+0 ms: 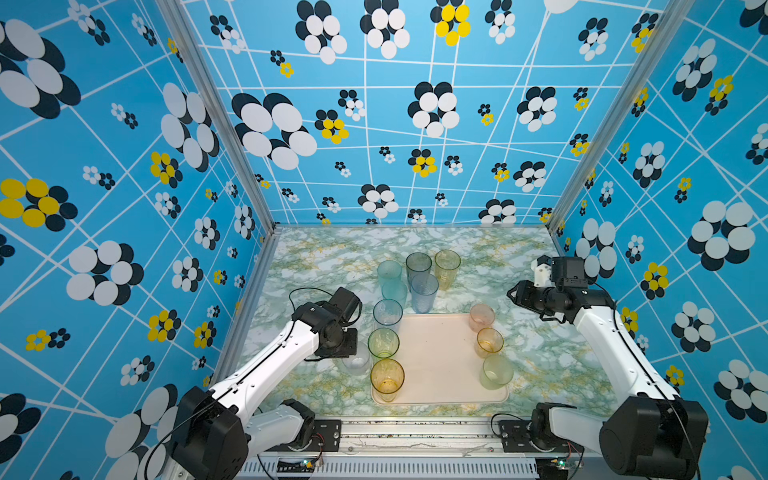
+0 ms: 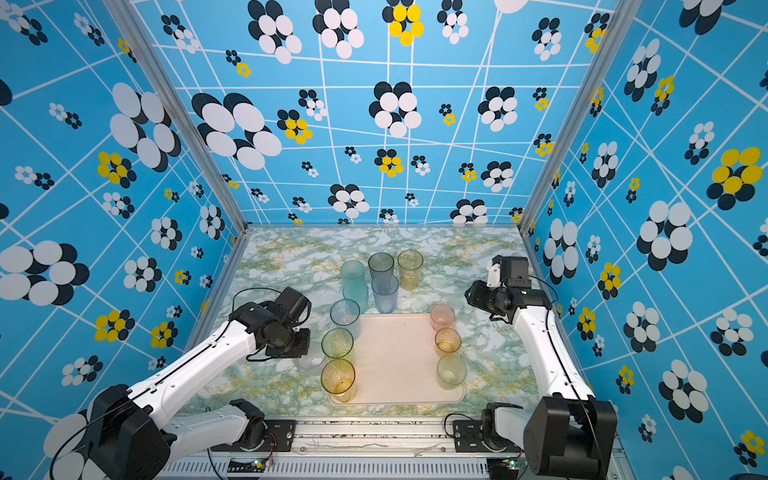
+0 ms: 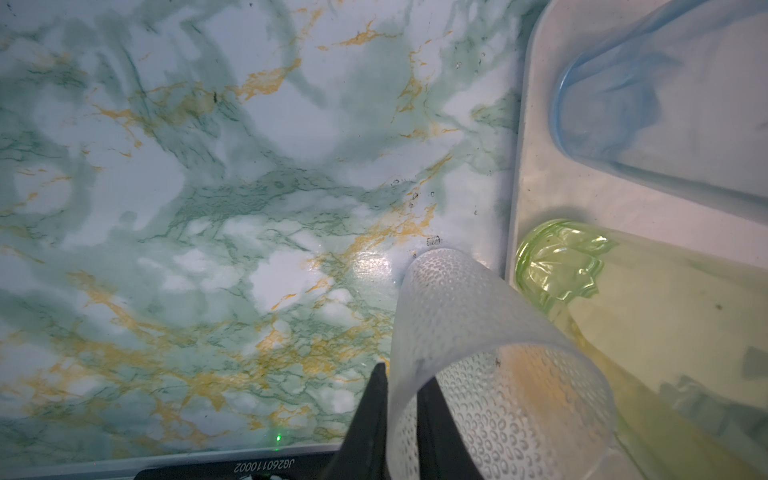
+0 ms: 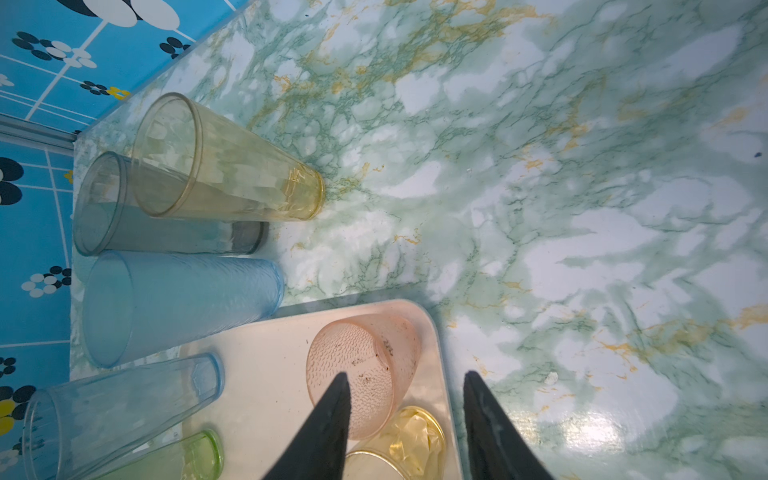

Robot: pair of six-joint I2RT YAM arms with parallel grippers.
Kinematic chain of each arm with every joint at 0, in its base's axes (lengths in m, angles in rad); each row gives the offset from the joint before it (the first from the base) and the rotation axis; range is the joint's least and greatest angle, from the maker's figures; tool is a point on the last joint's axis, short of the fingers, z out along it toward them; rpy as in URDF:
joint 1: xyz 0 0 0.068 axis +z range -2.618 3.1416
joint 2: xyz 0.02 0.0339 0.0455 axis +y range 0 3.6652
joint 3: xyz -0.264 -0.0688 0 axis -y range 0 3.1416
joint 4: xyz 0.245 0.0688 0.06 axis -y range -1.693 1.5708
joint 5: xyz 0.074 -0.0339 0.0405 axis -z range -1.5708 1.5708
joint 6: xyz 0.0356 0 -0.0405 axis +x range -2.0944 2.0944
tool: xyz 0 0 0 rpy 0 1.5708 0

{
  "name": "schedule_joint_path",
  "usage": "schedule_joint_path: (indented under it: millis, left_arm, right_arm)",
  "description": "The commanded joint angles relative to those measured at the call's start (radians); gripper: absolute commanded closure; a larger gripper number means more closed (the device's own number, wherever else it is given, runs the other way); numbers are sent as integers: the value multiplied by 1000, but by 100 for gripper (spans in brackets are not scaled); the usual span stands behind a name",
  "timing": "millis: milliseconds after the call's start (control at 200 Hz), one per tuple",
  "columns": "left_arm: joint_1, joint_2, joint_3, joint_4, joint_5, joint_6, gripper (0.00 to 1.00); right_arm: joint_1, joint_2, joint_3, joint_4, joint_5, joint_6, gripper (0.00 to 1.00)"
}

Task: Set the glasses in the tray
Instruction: 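Close the left gripper on the frosted white cup rim, then lift the frosted white cup and carry it over the tray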

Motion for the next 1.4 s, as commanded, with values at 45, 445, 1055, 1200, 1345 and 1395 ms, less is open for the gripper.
schedule_joint_path:
  millis: [45, 445, 1055, 1200, 1345, 1395]
  left_arm:
    - [-1, 14, -9, -2, 3, 16, 86]
    - [-13, 34, 1, -24, 7, 16, 94]
    - [-22, 22, 133, -140, -38, 24, 96]
    - [-21, 13, 193, -196, -73, 39, 96]
    - [-19, 13, 274, -292, -182, 75, 96]
    - [-12, 10, 295, -315, -217, 90, 96]
  right_arm:
    - [-2, -20, -20, 15, -15, -11, 53]
    - [-1, -21, -20, 14, -16, -10, 53]
    - [-2, -24, -17, 11, -19, -8, 54]
    - [-1, -26, -20, 12, -19, -8, 54]
    - [-1, -26, -23, 15, -19, -8, 53]
    - [-1, -26, -23, 15, -19, -8, 53]
